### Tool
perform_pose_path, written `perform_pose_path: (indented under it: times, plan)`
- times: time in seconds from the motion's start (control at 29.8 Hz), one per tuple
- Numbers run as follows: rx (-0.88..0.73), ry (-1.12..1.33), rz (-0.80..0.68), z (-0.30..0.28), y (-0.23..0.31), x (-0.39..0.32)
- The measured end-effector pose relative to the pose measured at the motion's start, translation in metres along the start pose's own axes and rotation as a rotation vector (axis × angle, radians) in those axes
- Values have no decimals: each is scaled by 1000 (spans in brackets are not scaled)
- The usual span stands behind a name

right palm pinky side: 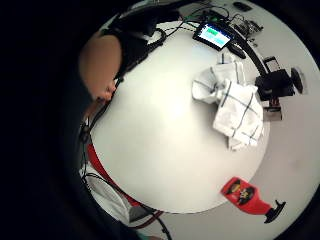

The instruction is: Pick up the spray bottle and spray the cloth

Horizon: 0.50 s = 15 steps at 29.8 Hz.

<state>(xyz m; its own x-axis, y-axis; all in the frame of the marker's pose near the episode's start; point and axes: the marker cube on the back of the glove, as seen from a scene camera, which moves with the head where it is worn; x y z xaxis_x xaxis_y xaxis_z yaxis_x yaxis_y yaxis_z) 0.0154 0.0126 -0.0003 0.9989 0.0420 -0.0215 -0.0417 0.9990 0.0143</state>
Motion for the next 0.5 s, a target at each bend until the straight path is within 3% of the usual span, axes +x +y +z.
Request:
perform_pose_path:
  times: [0.5]
  plan:
    - [23, 17, 6, -9, 9, 5]
